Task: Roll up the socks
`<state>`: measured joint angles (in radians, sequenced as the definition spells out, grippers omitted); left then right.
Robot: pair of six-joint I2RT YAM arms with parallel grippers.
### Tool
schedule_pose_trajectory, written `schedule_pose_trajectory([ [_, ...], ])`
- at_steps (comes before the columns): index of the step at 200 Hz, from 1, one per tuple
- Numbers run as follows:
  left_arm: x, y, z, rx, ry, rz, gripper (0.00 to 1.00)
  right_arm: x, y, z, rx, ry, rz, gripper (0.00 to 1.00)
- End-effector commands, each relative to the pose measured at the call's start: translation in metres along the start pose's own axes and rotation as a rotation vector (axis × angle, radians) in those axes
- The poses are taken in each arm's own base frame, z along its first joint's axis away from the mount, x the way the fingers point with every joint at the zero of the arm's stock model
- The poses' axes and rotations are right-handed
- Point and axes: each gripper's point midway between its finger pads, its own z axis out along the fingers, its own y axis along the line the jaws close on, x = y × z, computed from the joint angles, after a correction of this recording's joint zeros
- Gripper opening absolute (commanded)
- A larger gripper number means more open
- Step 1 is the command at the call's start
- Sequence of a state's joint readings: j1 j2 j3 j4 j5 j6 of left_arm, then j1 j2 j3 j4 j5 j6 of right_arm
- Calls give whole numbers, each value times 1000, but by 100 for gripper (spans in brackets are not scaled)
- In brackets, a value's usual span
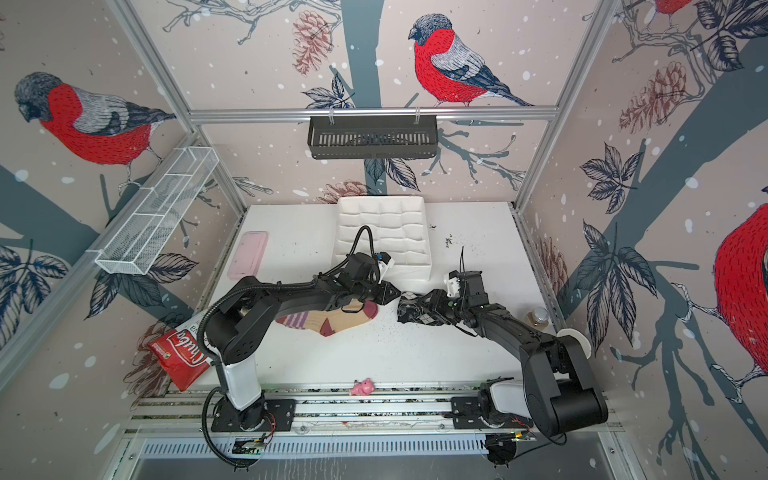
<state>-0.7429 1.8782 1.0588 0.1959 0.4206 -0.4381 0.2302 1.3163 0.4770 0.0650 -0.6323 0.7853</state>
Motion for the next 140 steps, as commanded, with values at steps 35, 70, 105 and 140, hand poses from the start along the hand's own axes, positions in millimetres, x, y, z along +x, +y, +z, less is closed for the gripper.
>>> schedule_pose_trajectory([
  [35,8,-7,7,38,25,8,21,-3,14,9,-54,12,-22,56],
  [70,14,-6,12,45,42,-1,21,-4,15,16,-66,18,-21,54],
  [105,20,-5,13,53,52,-10,20,-1,23,23,-101,35,-26,46],
  [140,27,-3,9,44,59,-21,20,3,34,25,-135,44,-48,37],
])
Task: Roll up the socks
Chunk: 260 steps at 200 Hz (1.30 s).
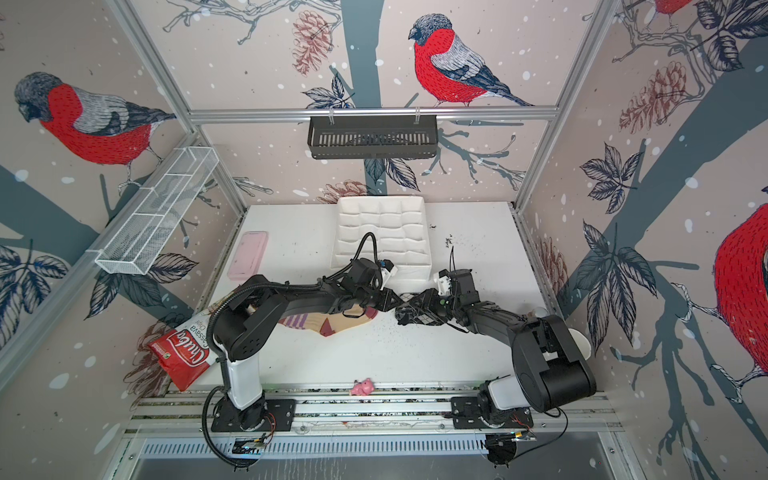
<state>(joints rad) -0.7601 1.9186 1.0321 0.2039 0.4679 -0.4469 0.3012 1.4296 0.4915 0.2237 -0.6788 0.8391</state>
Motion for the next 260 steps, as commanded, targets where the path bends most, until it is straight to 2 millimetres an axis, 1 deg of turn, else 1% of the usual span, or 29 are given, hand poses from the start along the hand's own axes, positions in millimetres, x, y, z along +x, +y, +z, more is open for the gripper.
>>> schedule_pose_trajectory([
  [1,-1,-4,-4,15,-19,4,20,-4,16,2,-55,-9,-27,37],
  [14,-4,-6,-7,15,-33,5,20,-2,21,3,-69,-2,-39,33],
  [17,3,-3,-8,10,-21,-4,20,-2,21,4,-71,0,-41,32],
  [24,7,-2,-9,7,-18,-10,20,0,23,5,-76,8,-45,29],
  [47,11,2,-18,-10,-28,-26,21,6,28,11,-91,33,-56,21],
  [63,13,7,-27,-21,-46,-40,21,10,32,12,-106,46,-64,13],
  [75,13,11,-33,-29,-61,-51,21,14,34,13,-115,56,-67,10],
  [91,16,16,-39,-36,-69,-64,21,21,35,13,-117,71,-73,8],
  [112,20,19,-40,-32,-66,-72,21,33,32,16,-111,102,-79,6],
  [146,22,15,-37,5,-68,-86,20,56,23,22,-96,155,-77,6],
  [177,23,13,-38,10,-69,-84,20,71,12,26,-46,186,-93,5],
  [196,22,12,-39,12,-70,-83,20,73,-1,30,35,196,-117,5],
  [209,23,9,-42,16,-68,-82,21,72,-8,32,84,192,-129,5],
  [229,27,5,-53,3,-63,-72,24,68,-14,33,136,176,-145,5],
  [245,37,7,-63,-34,-42,-70,27,66,-19,34,181,173,-162,5],
  [260,50,11,-71,-65,-13,-78,28,64,-25,34,219,172,-176,5],
])
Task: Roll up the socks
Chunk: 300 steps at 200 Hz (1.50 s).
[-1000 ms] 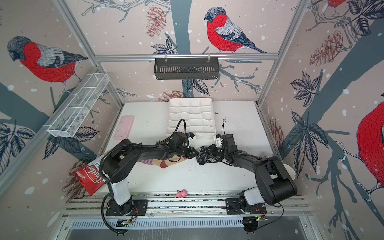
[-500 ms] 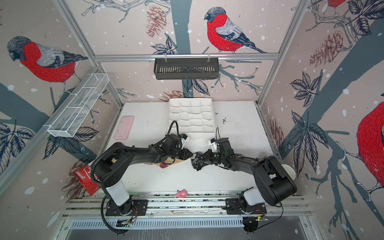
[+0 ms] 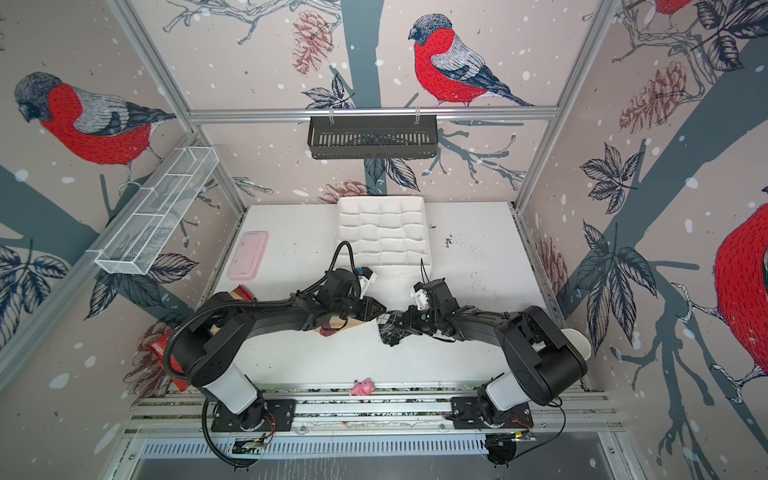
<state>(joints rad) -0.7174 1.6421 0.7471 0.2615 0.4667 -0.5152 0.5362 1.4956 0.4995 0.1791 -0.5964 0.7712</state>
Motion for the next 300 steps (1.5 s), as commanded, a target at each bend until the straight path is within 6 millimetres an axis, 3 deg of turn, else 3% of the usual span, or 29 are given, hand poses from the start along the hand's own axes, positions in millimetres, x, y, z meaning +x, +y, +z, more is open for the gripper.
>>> schedule_pose_trajectory([
  [1,20,11,-11,-66,52,-5,28,2,-27,0,149,-4,-14,5],
  [34,48,26,-17,-110,111,-51,26,4,-41,0,228,2,-23,5],
  [59,59,29,-9,-112,142,-60,23,6,-47,0,265,10,-33,4],
  [98,55,31,10,-139,171,-29,22,12,-55,-1,308,31,-45,5],
  [141,48,39,18,-189,174,-2,22,17,-56,0,302,49,-53,5],
  [236,28,-1,16,-82,122,46,21,17,-60,-1,329,58,-68,7],
  [263,28,-3,24,-57,130,43,21,17,-60,1,324,65,-72,8],
  [300,22,-21,35,-18,127,74,20,18,-60,1,324,73,-77,11],
])
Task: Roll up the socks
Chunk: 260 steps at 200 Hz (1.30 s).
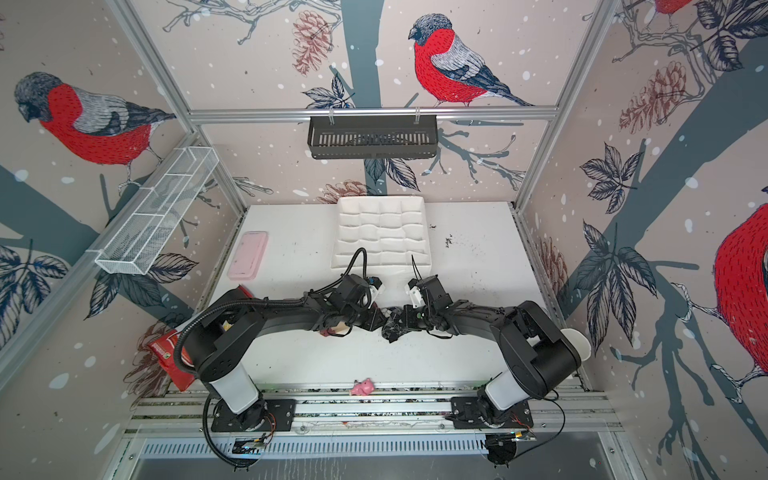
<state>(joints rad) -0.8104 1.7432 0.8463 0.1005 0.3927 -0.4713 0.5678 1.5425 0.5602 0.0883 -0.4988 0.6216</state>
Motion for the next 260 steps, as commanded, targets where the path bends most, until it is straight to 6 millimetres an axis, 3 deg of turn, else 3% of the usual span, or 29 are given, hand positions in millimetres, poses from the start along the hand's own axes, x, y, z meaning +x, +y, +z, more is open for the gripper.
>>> schedule_pose_trajectory([
  [1,-13,-22,3,71,-28,42,20,27,-46,-2,210,74,51,11],
  [21,-16,-30,5,88,-31,55,20,27,-47,-3,221,78,48,20],
  [73,-23,-54,3,148,-48,77,20,29,-42,-2,201,91,40,21],
  [91,-23,-63,0,173,-52,79,20,30,-40,-2,190,99,41,28],
  [118,-21,-62,1,172,-50,73,20,23,-41,-9,227,76,27,34],
  [157,-21,-69,4,219,-50,60,20,19,-41,-8,236,74,18,33],
  [176,-22,-73,2,226,-55,62,20,24,-40,-2,210,97,23,19],
  [193,-21,-74,0,230,-55,58,19,31,-23,6,90,124,34,5],
  [231,-19,-73,-7,219,-60,57,19,42,21,15,-133,176,43,4],
  [260,-12,-55,-2,187,-43,35,17,38,10,15,-65,159,41,5],
])
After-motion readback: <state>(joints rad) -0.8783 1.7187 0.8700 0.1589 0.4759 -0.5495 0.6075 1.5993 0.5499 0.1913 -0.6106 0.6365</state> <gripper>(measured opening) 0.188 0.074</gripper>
